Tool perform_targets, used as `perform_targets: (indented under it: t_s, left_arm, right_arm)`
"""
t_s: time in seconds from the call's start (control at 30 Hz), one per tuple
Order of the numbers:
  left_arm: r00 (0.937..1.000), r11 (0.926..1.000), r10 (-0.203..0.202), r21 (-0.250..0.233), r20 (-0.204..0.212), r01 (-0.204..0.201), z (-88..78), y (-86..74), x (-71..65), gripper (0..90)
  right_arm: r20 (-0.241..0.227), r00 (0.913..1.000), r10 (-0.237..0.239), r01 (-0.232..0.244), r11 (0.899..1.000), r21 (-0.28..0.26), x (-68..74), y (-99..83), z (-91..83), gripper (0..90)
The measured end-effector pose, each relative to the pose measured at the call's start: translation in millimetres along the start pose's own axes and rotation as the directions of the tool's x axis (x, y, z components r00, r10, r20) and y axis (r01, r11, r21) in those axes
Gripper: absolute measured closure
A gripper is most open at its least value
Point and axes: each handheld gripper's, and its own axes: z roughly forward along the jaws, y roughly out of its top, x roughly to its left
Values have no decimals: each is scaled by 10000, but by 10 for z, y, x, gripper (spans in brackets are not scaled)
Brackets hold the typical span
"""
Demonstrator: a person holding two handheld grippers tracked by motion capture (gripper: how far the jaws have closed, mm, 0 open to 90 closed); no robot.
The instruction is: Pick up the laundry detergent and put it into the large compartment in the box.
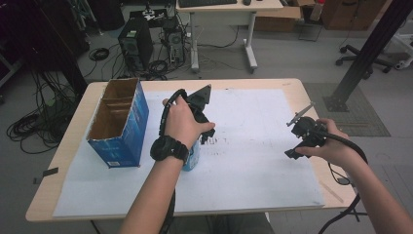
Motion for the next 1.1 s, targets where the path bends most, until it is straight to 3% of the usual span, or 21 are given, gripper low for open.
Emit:
perform_targets:
  t_s: [0.5,0.73,1.03,1.1]
  left_arm:
    - [9999,9998,-165,151,50,164,78,12,20,132]
    - [9996,9995,-270,140,82,269,75,17,36,257]
    - [9995,9995,-320,74,-22,320,66,10,65,338]
    - [9987,9988,-488,17,128,488,59,7,85,361]
  right_arm:
    - [-71,10000,-16,17,10000,55,-2,-17,46,115]
    - [-87,10000,-10,10,10000,68,0,-19,57,114]
    - [-102,9999,5,-4,10000,63,-2,-24,64,115]
    - [-109,9999,-18,18,10000,70,1,-25,75,114]
